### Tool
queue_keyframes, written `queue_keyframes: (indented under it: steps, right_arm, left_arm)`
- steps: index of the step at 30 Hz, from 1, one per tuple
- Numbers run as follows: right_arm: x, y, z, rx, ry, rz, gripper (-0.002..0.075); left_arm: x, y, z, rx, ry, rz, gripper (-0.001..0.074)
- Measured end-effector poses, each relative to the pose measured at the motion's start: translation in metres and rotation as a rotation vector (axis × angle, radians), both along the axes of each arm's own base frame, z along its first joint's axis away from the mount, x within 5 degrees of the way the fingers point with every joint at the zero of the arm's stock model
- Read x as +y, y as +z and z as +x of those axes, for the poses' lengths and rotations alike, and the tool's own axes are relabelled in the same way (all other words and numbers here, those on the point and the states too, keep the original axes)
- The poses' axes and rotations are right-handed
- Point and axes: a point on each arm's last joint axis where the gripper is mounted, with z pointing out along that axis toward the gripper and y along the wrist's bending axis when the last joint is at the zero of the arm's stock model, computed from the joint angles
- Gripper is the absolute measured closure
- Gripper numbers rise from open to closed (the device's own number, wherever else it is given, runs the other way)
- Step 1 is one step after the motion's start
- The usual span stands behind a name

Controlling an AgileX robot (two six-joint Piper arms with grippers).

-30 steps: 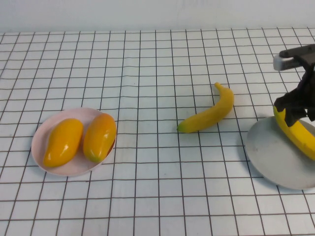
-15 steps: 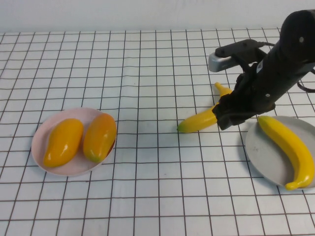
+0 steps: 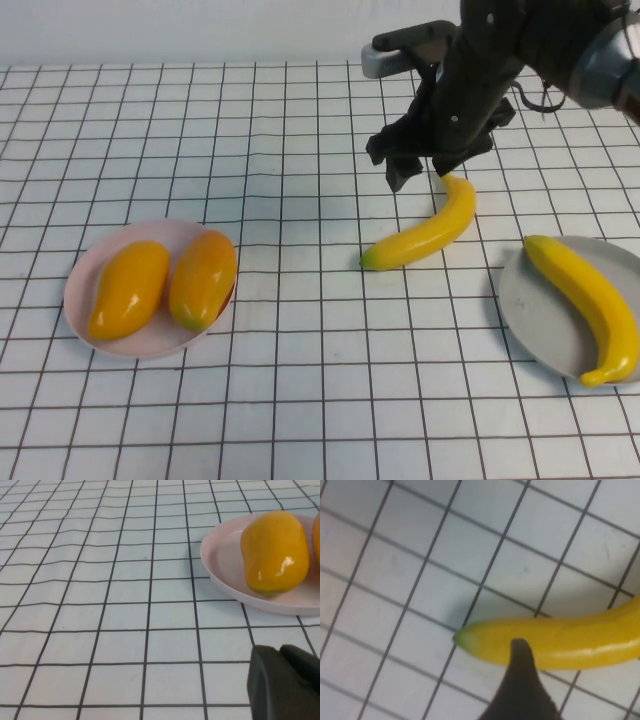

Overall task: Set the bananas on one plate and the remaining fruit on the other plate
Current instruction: Put another type of fruit in the right plate

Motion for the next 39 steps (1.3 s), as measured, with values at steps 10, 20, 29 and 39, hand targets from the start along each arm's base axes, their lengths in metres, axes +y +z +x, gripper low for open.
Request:
queue_keyframes:
  steps: [10, 20, 29, 39]
  right_arm:
    - [-0.015, -0.041, 0.037, -0.002, -0.144, -0.118, 0.0273]
    - [-0.061, -0.064, 0.061, 0.137, -0.315, 0.050, 0.0273]
    - [-0.053, -0.104, 0.065, 0.239, -0.322, 0.074, 0.0314]
    - [-0.051, -0.044, 0.070, 0.057, -0.206, 0.123, 0.0415]
  left_arm:
    - [0.000, 0.000, 0.000, 0.000, 0.000, 0.000, 0.0736]
    - [0.000, 0.000, 0.000, 0.000, 0.000, 0.000, 0.0736]
    - [0.000, 0.000, 0.000, 0.000, 0.000, 0.000, 0.0736]
    - [0.000, 0.000, 0.000, 0.000, 0.000, 0.000, 0.0736]
